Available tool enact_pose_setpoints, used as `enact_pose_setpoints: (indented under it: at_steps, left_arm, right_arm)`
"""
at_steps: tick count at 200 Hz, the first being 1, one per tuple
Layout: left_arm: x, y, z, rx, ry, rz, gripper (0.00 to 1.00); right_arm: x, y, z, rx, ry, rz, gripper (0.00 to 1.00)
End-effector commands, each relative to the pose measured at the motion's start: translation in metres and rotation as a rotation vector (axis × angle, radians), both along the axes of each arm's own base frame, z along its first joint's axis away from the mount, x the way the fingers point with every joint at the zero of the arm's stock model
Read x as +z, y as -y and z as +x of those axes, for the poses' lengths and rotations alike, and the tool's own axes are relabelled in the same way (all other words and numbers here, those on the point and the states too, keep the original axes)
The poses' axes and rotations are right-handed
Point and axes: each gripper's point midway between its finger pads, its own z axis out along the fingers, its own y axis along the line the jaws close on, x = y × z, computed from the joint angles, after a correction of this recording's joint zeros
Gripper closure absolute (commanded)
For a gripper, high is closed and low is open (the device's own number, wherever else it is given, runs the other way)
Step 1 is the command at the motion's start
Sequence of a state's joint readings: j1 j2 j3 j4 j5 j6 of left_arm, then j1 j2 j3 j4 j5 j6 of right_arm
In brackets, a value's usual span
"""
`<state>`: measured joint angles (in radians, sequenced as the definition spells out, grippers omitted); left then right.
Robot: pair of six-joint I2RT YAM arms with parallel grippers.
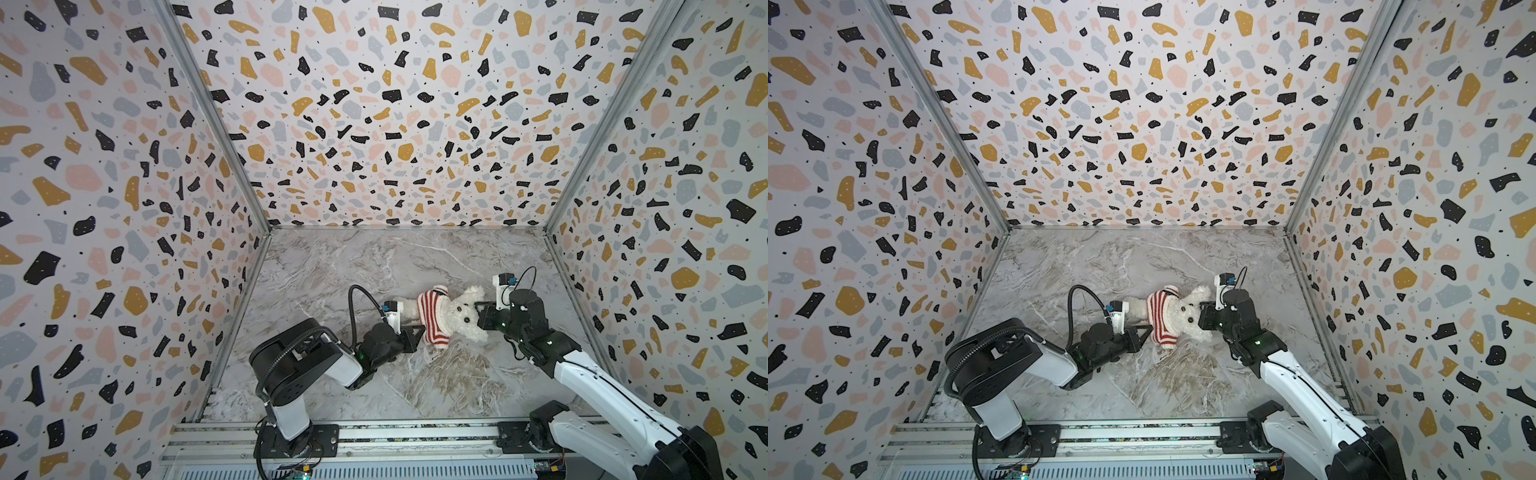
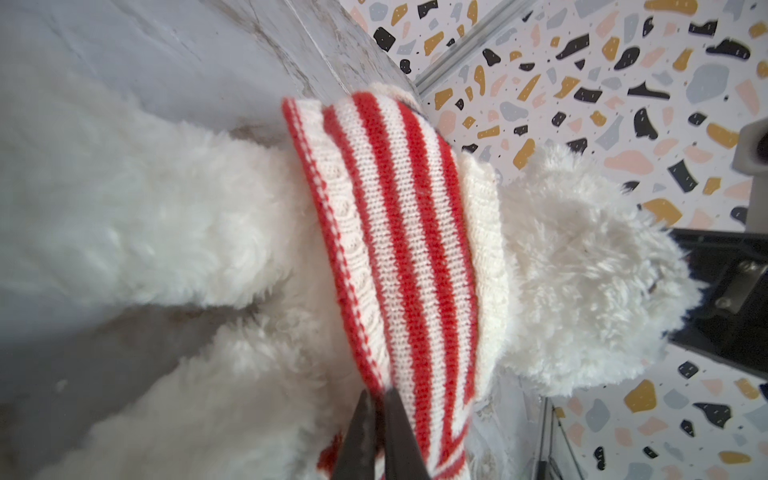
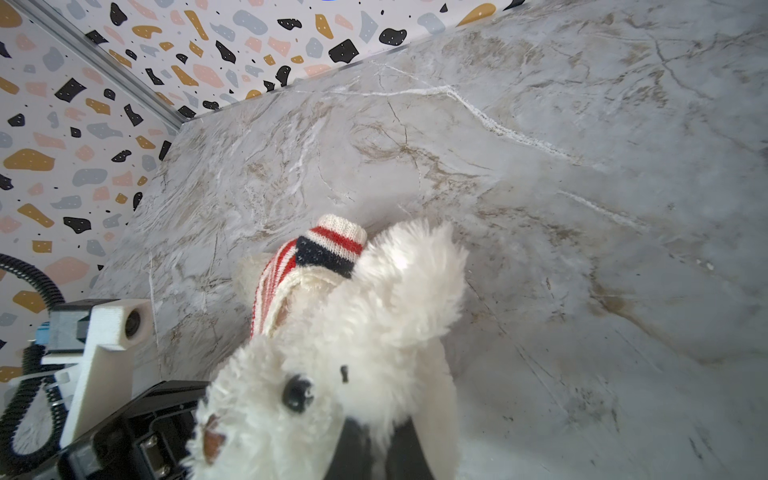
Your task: Dress the teddy bear
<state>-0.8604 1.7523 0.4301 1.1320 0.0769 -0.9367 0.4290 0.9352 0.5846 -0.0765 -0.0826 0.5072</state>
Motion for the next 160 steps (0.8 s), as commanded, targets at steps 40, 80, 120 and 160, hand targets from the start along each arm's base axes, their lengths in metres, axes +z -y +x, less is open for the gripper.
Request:
enact_pose_setpoints:
  at_steps: [40, 80, 120, 160]
  left_arm:
    - [0.012, -0.014, 0.004, 0.068, 0.028, -0.006, 1.0]
    - [-0.001, -0.052, 0.007, 0.183, -0.002, 0.075, 1.0]
    - [-0.003, -0.077, 0.008, 0.247, -0.002, 0.151, 1.0]
    - [0.003, -0.1, 0.013, 0.333, -0.005, 0.176, 1.0]
  right_arm:
    - [0.01, 0.008, -0.004, -0.012, 0.038, -0.004, 1.0]
    - [0.012, 0.011, -0.005, -0.012, 0.039, -0.012, 1.0]
    - [0.022, 0.01, -0.008, 0.003, 0.067, 0.011, 1.0]
    - [0.052, 0.004, -0.016, 0.056, 0.152, 0.052, 1.0]
